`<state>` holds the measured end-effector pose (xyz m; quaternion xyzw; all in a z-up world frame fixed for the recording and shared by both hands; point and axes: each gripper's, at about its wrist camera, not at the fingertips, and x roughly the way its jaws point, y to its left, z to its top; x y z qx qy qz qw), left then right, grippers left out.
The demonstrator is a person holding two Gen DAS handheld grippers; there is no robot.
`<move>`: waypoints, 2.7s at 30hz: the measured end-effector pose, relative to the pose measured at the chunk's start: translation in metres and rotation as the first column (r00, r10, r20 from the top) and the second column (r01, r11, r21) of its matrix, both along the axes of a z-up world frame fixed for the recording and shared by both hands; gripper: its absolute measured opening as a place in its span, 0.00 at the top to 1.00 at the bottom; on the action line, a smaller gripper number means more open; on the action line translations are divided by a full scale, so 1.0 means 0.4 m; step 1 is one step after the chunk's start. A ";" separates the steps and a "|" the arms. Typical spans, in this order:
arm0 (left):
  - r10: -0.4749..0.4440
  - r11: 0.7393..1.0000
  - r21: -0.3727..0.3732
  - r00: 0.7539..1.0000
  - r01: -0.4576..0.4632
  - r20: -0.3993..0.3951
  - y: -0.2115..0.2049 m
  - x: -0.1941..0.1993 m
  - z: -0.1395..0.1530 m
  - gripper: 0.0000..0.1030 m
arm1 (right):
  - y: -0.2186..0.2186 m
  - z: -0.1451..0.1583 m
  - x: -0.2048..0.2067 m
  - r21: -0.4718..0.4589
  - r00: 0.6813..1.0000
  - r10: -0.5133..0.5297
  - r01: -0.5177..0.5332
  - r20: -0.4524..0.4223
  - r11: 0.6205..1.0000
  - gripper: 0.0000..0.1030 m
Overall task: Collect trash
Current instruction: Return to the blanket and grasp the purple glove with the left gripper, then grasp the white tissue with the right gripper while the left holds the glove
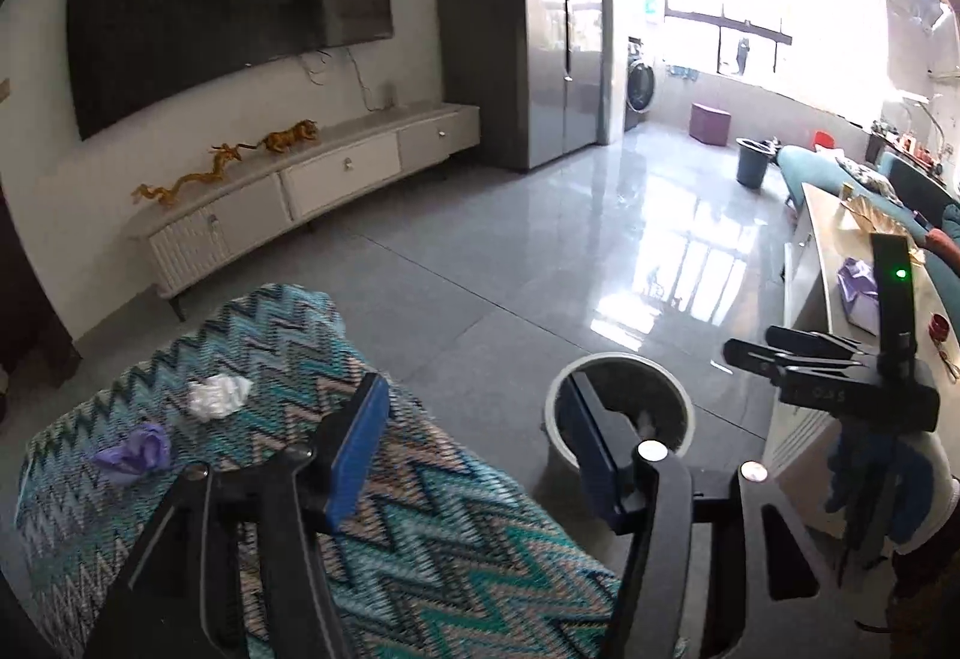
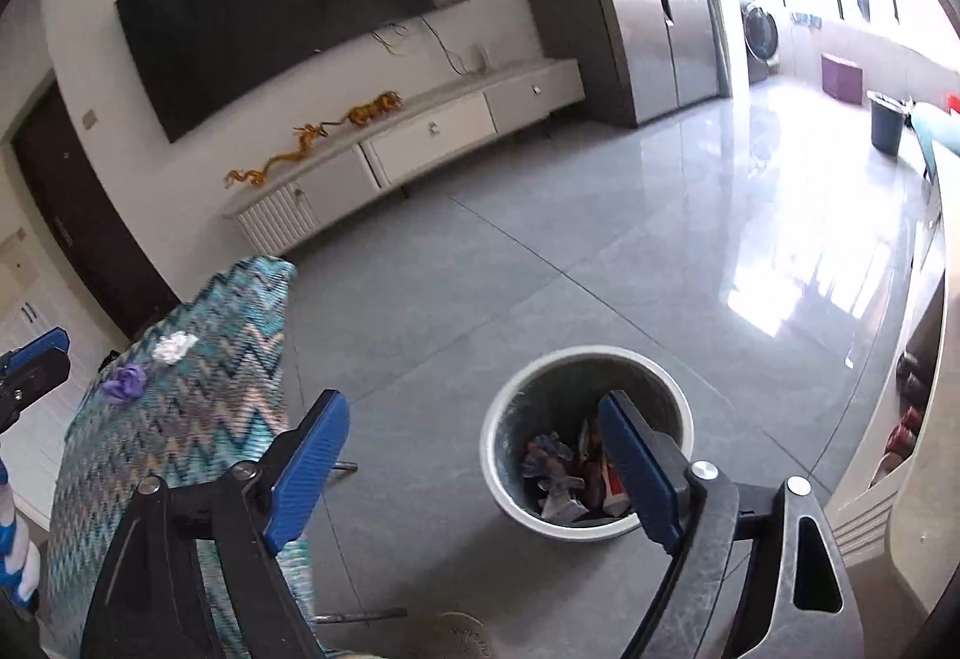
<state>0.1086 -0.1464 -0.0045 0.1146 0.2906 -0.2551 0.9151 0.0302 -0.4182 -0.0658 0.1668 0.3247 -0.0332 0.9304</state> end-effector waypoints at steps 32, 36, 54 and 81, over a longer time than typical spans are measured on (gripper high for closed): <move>0.469 0.880 -0.126 0.879 -0.457 0.090 0.639 -0.101 0.012 0.26 | 0.551 0.161 0.021 -0.150 0.915 0.386 -0.368 0.114 0.918 0.00; 0.479 0.871 -0.134 0.878 -0.472 0.017 0.715 -0.043 -0.035 0.26 | 0.609 0.118 0.091 -0.133 0.902 0.431 -0.424 0.031 0.896 0.00; 0.282 0.945 -0.124 0.947 -0.302 -0.155 0.720 0.422 -0.188 0.24 | 0.763 -0.053 0.490 -0.030 0.833 0.548 -0.551 -0.080 0.834 0.01; 0.223 0.951 -0.125 0.909 -0.282 -0.352 0.670 0.527 -0.367 0.78 | 0.889 -0.194 0.742 0.050 0.803 0.570 -0.571 -0.173 0.820 0.68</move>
